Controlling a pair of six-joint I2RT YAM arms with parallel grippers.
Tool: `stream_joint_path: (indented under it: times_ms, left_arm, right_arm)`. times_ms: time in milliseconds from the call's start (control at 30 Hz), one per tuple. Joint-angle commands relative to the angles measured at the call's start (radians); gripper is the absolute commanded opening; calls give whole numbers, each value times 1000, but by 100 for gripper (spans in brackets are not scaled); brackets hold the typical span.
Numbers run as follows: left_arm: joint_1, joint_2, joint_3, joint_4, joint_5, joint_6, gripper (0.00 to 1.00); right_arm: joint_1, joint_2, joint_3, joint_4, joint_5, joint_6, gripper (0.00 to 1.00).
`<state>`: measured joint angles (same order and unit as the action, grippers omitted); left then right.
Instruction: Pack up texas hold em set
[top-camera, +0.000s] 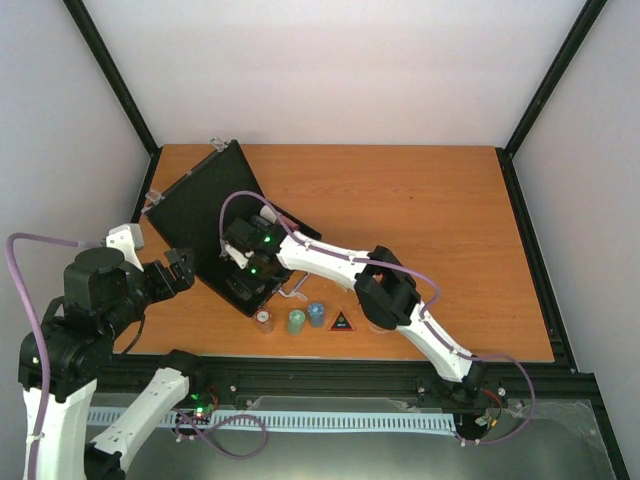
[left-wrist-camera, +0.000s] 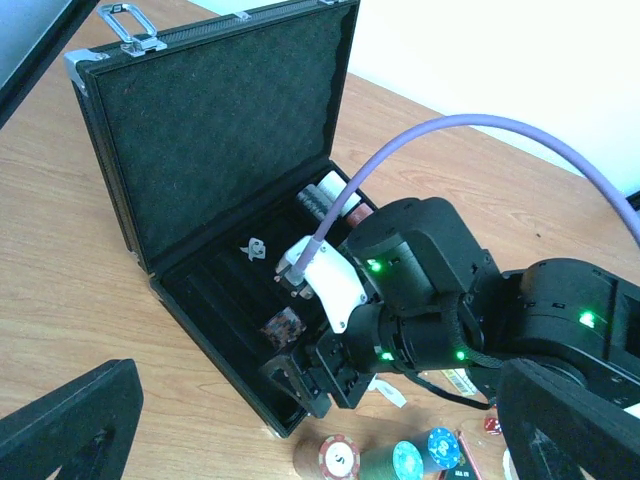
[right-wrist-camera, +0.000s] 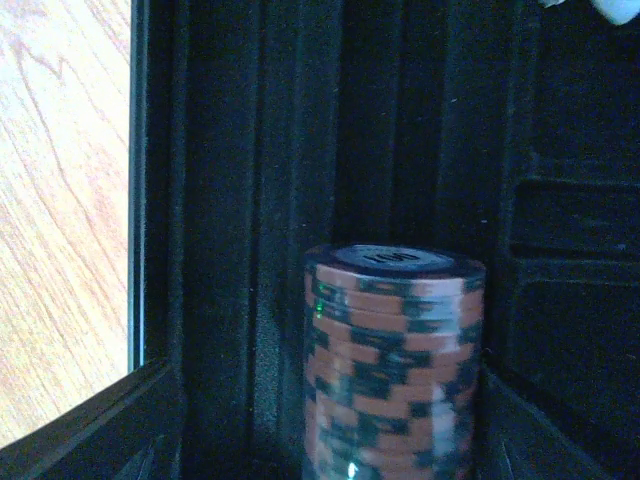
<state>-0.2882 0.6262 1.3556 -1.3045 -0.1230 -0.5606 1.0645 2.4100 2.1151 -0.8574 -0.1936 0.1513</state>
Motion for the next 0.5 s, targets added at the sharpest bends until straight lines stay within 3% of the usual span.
stream_joint_path:
  times_ms: [0, 100, 167, 233, 333, 467]
  left_arm:
    - [-5, -14, -1, -15, 5, 7, 100]
    - [-6, -18, -7, -13, 3, 7, 100]
    - [-6, -20, -13, -10, 2, 8, 100]
    - [-5, -21, -21, -7, 1, 8, 100]
    - [-5, -16, -24, -8, 1, 8, 100]
    - [-5, 0, -22, -14, -7, 12, 100]
  right_arm:
    - [-6, -77, 2, 0, 32, -1, 79]
    - [-6, -90, 9, -6, 18, -2, 80]
    - [-6, -104, 8, -2, 12, 0, 88]
    - [-6, -119, 4, 1, 26, 3, 90]
    - [-7, -147, 3, -8, 112, 21, 99]
    - [-22, -196, -17, -36, 277, 84, 100]
